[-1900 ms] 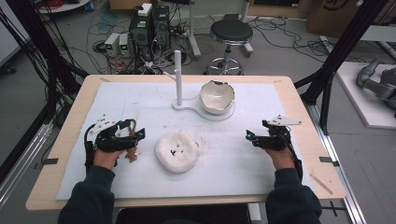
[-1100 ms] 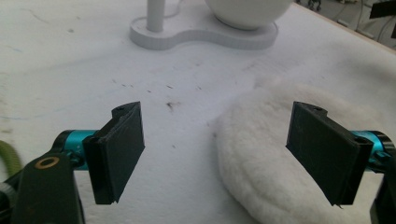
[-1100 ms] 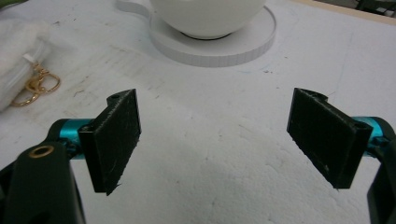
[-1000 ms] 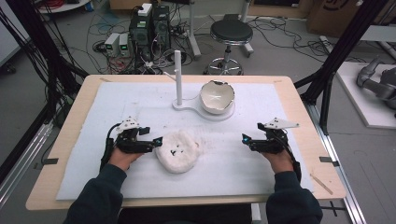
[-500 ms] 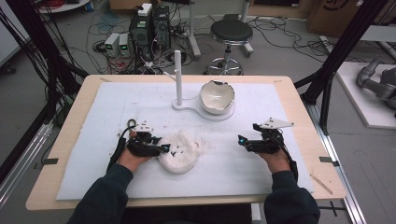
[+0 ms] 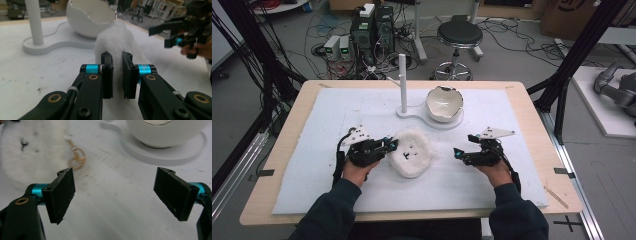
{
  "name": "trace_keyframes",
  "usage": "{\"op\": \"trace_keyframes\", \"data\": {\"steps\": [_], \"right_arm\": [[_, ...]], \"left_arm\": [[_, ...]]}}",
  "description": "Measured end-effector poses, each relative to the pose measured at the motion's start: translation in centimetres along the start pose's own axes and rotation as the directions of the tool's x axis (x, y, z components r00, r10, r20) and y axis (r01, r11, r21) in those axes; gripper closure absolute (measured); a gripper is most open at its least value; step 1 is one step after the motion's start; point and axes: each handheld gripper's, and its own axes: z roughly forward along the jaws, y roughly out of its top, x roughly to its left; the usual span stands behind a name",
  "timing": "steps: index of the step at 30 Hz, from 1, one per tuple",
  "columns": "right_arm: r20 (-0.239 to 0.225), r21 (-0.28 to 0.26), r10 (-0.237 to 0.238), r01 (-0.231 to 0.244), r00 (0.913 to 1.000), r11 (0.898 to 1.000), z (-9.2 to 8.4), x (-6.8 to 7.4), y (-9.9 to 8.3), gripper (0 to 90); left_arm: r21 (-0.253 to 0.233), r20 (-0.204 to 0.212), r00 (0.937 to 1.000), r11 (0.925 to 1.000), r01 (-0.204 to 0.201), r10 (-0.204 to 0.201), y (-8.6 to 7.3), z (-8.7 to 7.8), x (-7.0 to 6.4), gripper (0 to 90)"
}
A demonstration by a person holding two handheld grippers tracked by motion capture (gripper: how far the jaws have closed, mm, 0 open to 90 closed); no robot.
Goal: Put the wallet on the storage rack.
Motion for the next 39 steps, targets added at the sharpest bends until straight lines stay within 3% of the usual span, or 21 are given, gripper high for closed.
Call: {"op": "trace_keyframes", "data": {"steps": [4,5,6,11,13,14,16,18,19,22,24,25,26,28,29,30,31,33,37,38,39], "right_arm": [[-0.091,0.007,-0.02,0.02,0.9957,1.0,1.4,1.6,0.5,17.6],[-0.091,0.007,-0.02,0.02,0.9957,1.0,1.4,1.6,0.5,17.6],[-0.119,0.022,-0.053,0.056,0.9914,0.998,2.2,2.4,0.5,17.7],[-0.225,0.049,-0.034,0.046,0.9738,0.998,3.8,3.7,0.5,18.4],[-0.272,0.041,0.003,0.008,0.9624,0.999,4.2,3.9,0.6,25.8],[-0.291,0.035,0.01,0.0,0.9567,0.999,4.3,3.9,0.6,28.0],[-0.319,0.041,0.018,-0.005,0.9475,0.999,4.6,4.0,0.6,30.8],[-0.345,0.031,0.016,-0.006,0.9384,0.999,4.5,4.0,0.7,44.2],[-0.345,0.028,0.013,-0.004,0.9386,1.0,4.4,4.0,0.8,50.1],[-0.34,0.0,0.001,-0.001,0.9404,1.0,3.6,3.5,1.0,67.6],[-0.302,-0.037,-0.02,0.009,0.9531,0.999,3.0,3.3,1.2,72.9],[-0.302,-0.037,-0.02,0.009,0.9531,0.999,3.0,3.3,1.2,72.9],[-0.257,-0.067,-0.032,0.016,0.9659,0.998,2.4,3.1,1.4,74.6],[-0.216,-0.086,-0.042,0.024,0.9755,0.996,2.0,2.9,1.4,74.9],[-0.216,-0.086,-0.042,0.024,0.9755,0.996,2.0,2.9,1.4,74.9],[-0.18,-0.109,-0.05,0.031,0.9825,0.994,1.6,2.8,1.5,75.0],[-0.163,-0.117,-0.058,0.039,0.9849,0.992,1.4,2.7,1.6,75.0],[-0.159,-0.125,-0.063,0.043,0.9853,0.991,1.1,2.6,1.6,75.2],[-0.179,-0.123,-0.069,0.047,0.9814,0.991,0.8,2.4,1.6,76.0],[-0.2,-0.102,-0.093,0.073,0.9754,0.992,0.8,2.5,1.7,76.2],[-0.214,-0.092,-0.1,0.082,0.9716,0.992,0.8,2.6,1.8,76.2]], "left_arm": [[-0.034,0.009,0.9999,0.9993,-0.012,0.012,0.2,0.1,-0.6,80.6],[-0.043,0.011,0.9998,0.999,-0.015,0.016,0.3,0.1,-0.8,80.6],[-0.064,0.017,0.9996,0.9978,-0.019,0.021,0.5,0.1,-1.0,80.7],[-0.114,0.041,0.9991,0.9935,-0.006,0.011,0.8,-0.2,-1.2,80.7],[-0.132,0.048,0.9988,0.9912,0.005,0.002,0.9,-0.1,-1.3,80.6],[-0.142,0.058,0.9982,0.9896,0.025,-0.017,0.8,-0.1,-1.4,80.6],[-0.144,0.062,0.9979,0.9893,0.024,-0.016,0.8,0.0,-1.5,80.6],[-0.129,0.065,0.9979,0.9915,0.011,-0.002,0.7,0.2,-1.8,80.5],[-0.129,0.065,0.9979,0.9915,0.011,-0.002,0.7,0.2,-1.8,80.4],[-0.055,0.05,0.9986,0.9983,0.02,-0.017,0.3,0.5,-1.4,79.9],[0.014,0.042,0.999,0.9998,0.013,-0.013,0.0,0.9,-1.4,79.3],[0.014,0.042,0.999,0.9998,0.013,-0.013,0.0,0.9,-1.4,79.0],[0.058,0.044,0.999,0.9983,0.006,-0.008,-0.2,1.2,-1.5,78.5],[0.128,0.066,0.9978,0.9918,-0.007,-0.001,-0.6,2.1,-2.0,77.7],[0.128,0.066,0.9978,0.9918,-0.007,-0.001,-0.6,2.1,-2.0,76.9],[0.152,0.081,0.9967,0.9883,-0.011,-0.001,-0.7,2.3,-2.1,75.7],[0.2,0.116,0.9932,0.9797,-0.011,-0.012,-0.7,2.6,-2.1,73.6],[0.216,0.129,0.9916,0.9762,-0.017,-0.011,-0.5,2.6,-1.8,68.8],[0.187,0.103,0.9946,0.9824,-0.005,-0.014,0.2,2.0,-1.2,52.4],[0.148,0.079,0.9968,0.989,0.002,-0.013,0.8,1.5,-0.7,47.3],[0.148,0.079,0.9968,0.989,0.002,-0.013,0.8,1.5,-0.7,44.7]]}}
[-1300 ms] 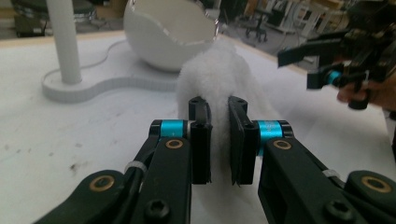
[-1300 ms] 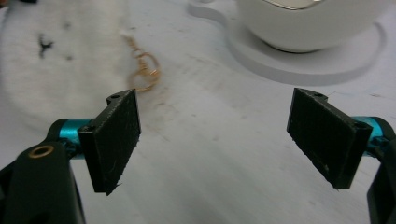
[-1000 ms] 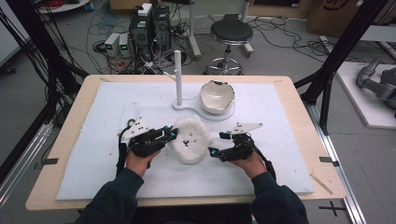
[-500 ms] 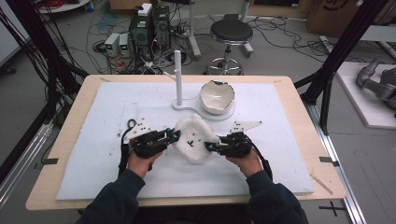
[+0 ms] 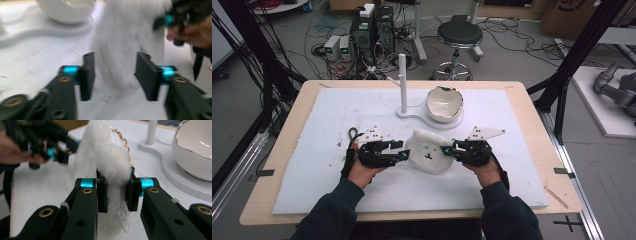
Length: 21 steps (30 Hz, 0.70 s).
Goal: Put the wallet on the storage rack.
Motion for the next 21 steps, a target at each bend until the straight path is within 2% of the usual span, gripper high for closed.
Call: {"op": "trace_keyframes", "data": {"steps": [1,2,5,6,7,8,9,10,11,12,13,14,15,17,18,20,21], "right_arm": [[-0.015,0.002,-0.006,0.006,0.9999,1.0,0.1,0.1,0.0,76.2],[-0.04,0.002,-0.013,0.014,0.9991,1.0,0.3,0.2,0.0,76.2],[-0.103,0.017,-0.045,0.047,0.9937,0.999,0.9,0.8,0.2,76.2],[-0.122,0.02,-0.058,0.061,0.9909,0.998,1.0,1.1,0.3,76.1],[-0.134,0.022,-0.067,0.071,0.9887,0.997,1.2,1.3,0.4,76.0],[-0.136,0.022,-0.076,0.08,0.9877,0.997,1.4,1.4,0.5,75.9],[-0.132,0.023,-0.079,0.083,0.988,0.996,1.4,1.6,0.6,75.7],[-0.126,0.025,-0.078,0.082,0.9889,0.996,1.4,1.5,0.6,75.2],[-0.121,0.024,-0.07,0.073,0.9902,0.997,1.4,1.4,0.6,74.6],[-0.115,0.025,-0.062,0.065,0.9914,0.998,1.3,1.3,0.5,72.9],[-0.102,0.018,-0.052,0.054,0.9934,0.998,1.2,1.2,0.5,68.6],[-0.078,0.001,-0.042,0.042,0.9961,0.999,1.2,1.1,0.5,59.1],[-0.047,-0.015,-0.021,0.02,0.9987,1.0,1.0,1.0,0.5,51.3],[0.005,-0.041,0.006,-0.006,1.0,0.999,0.7,0.6,0.3,40.5],[0.017,-0.053,0.024,-0.023,0.9996,0.998,0.7,0.3,0.2,37.4],[0.026,-0.054,0.054,-0.052,0.9982,0.997,0.6,0.1,0.1,34.5],[0.02,-0.057,0.065,-0.064,0.9977,0.996,0.7,0.0,0.0,33.0]], "left_arm": [[-0.037,0.005,1.0,0.9993,-0.003,0.003,0.4,-0.5,0.3,43.8],[-0.051,0.013,0.9999,0.9987,-0.008,0.009,0.5,-0.6,0.4,42.1],[-0.05,0.058,0.9983,0.9987,-0.007,0.01,0.4,-0.3,0.3,40.2],[-0.05,0.058,0.9983,0.9987,-0.007,0.01,0.4,-0.3,0.3,40.7],[-0.007,0.108,0.9941,1.0,0.006,-0.005,0.2,0.1,0.2,45.8],[-0.007,0.108,0.9941,1.0,0.006,-0.005,0.2,0.1,0.2,57.5],[0.032,0.108,0.994,0.9992,-0.022,0.018,-0.2,0.4,-0.2,66.6],[0.032,0.108,0.994,0.9992,-0.022,0.018,-0.2,0.4,-0.2,72.8],[0.041,0.114,0.9933,0.999,-0.021,0.016,-0.3,0.4,-0.2,75.0],[0.015,0.118,0.9929,0.9998,-0.016,0.015,-0.3,0.3,-0.2,76.2],[-0.001,0.11,0.9938,0.9999,-0.017,0.017,-0.2,0.2,-0.2,76.8],[-0.001,0.11,0.9938,0.9999,-0.017,0.017,-0.2,0.2,-0.2,77.2],[-0.047,0.094,0.9955,0.9989,-0.005,0.009,0.0,-0.2,-0.1,77.4],[-0.109,0.073,0.9973,0.994,0.01,-0.002,0.0,-0.7,0.2,77.7],[-0.109,0.073,0.9973,0.994,0.01,-0.002,0.0,-0.7,0.2,77.7],[-0.157,0.067,0.9977,0.9874,0.023,-0.013,0.0,-1.1,0.5,77.7],[-0.19,0.061,0.9981,0.9814,0.024,-0.013,0.0,-1.4,0.6,77.7]]}}
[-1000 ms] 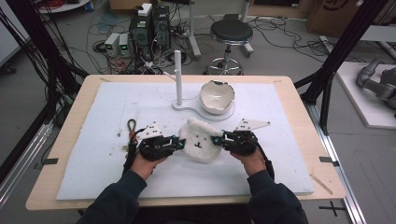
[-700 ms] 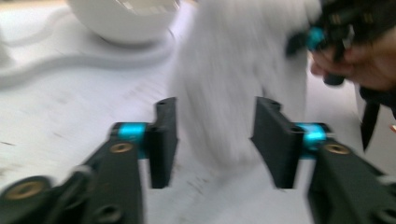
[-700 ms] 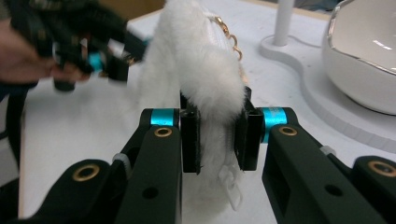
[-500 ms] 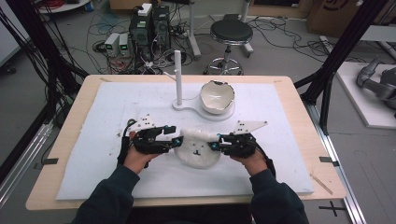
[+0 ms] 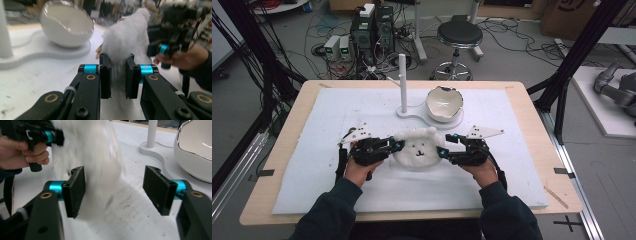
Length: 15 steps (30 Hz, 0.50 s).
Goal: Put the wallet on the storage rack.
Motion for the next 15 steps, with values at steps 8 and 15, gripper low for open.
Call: {"op": "trace_keyframes", "data": {"steps": [8,15], "right_arm": [[-0.112,0.012,0.039,-0.038,0.9929,0.999,1.1,0.4,-0.2,35.9],[-0.019,-0.032,-0.049,0.048,0.9986,0.998,-0.5,0.4,0.3,74.6]], "left_arm": [[-0.058,0.024,0.9995,0.9981,-0.021,0.022,0.1,0.0,-0.4,77.6],[0.087,-0.039,0.9986,0.9954,0.04,-0.036,-0.6,0.8,0.2,57.6]]}}
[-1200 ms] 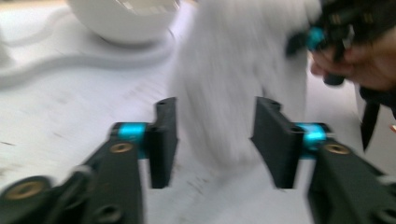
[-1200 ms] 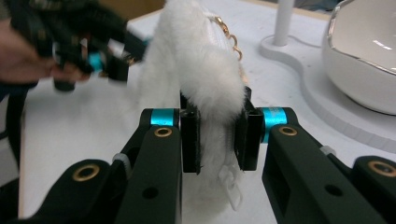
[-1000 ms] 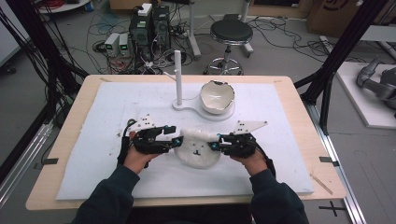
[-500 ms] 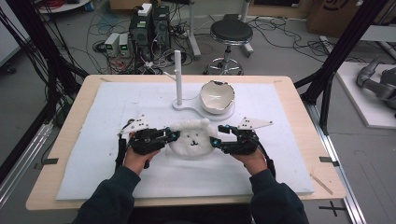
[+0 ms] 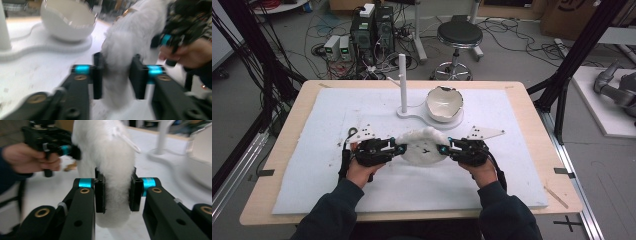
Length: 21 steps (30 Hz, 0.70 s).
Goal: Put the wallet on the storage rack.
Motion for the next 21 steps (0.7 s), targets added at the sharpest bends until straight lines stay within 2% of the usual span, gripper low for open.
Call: {"op": "trace_keyframes", "data": {"steps": [1,4,5,6,7,8,9,10,11,12,13,16,17,19,21], "right_arm": [[0.0,0.0,0.0,0.0,1.0,1.0,0.0,0.0,0.0,74.6],[0.077,0.006,-0.028,0.028,0.9966,1.0,-0.7,-0.3,0.1,75.5],[0.115,-0.002,-0.039,0.04,0.9926,0.999,-1.2,-0.6,0.3,75.6],[0.115,-0.002,-0.039,0.04,0.9926,0.999,-1.2,-0.6,0.3,75.6],[0.155,0.0,-0.066,0.067,0.9857,0.998,-1.7,-0.8,0.7,75.6],[0.171,0.001,-0.079,0.081,0.9821,0.997,-1.9,-0.9,1.0,75.6],[0.171,0.001,-0.079,0.081,0.9821,0.997,-1.9,-0.9,1.0,75.6],[0.198,0.001,-0.11,0.112,0.974,0.994,-2.4,-1.0,1.6,75.6],[0.214,-0.001,-0.122,0.125,0.9692,0.992,-2.6,-1.2,1.9,75.6],[0.228,0.0,-0.134,0.137,0.9644,0.991,-2.8,-1.3,2.3,75.5],[0.241,0.0,-0.146,0.151,0.9594,0.989,-3.0,-1.6,2.7,75.6],[0.265,0.007,-0.164,0.168,0.95,0.986,-3.3,-2.4,4.0,75.5],[0.278,0.009,-0.177,0.182,0.944,0.983,-3.3,-2.7,4.5,75.5],[0.29,0.022,-0.193,0.195,0.9374,0.981,-3.4,-3.4,5.6,75.5],[0.296,0.024,-0.198,0.2,0.9344,0.98,-3.4,-3.7,6.1,75.5]], "left_arm": [[0.0,0.0,1.0,1.0,0.0,0.0,0.0,0.0,0.0,54.7],[-0.025,-0.036,0.9993,0.9996,0.013,-0.014,0.3,-0.9,0.6,50.2],[-0.036,-0.061,0.998,0.9993,0.01,-0.013,0.6,-1.7,1.1,47.2],[-0.036,-0.061,0.998,0.9993,0.01,-0.013,0.6,-1.7,1.1,45.4],[-0.042,-0.078,0.9968,0.999,0.017,-0.02,0.8,-2.2,1.5,42.4],[-0.048,-0.101,0.9942,0.9983,0.032,-0.037,1.0,-3.1,2.2,40.2],[-0.048,-0.101,0.9942,0.9983,0.032,-0.037,1.0,-3.1,2.2,37.6],[-0.048,-0.12,0.992,0.9983,0.033,-0.038,1.0,-3.5,2.5,33.6],[-0.03,-0.181,0.983,0.9992,0.026,-0.031,1.1,-4.2,3.1,30.0],[-0.03,-0.181,0.983,0.9992,0.026,-0.031,1.1,-4.2,3.1,26.2],[-0.027,-0.201,0.979,0.9991,0.031,-0.036,1.0,-4.9,3.7,24.3],[-0.044,-0.21,0.9767,0.9984,0.037,-0.045,1.0,-5.5,4.1,24.3],[-0.05,-0.215,0.9753,0.998,0.04,-0.05,1.0,-5.8,4.3,24.3],[-0.058,-0.231,0.9707,0.997,0.052,-0.064,0.9,-6.3,4.8,24.3],[-0.062,-0.235,0.9695,0.9966,0.055,-0.068,0.8,-6.4,4.9,24.3]]}}
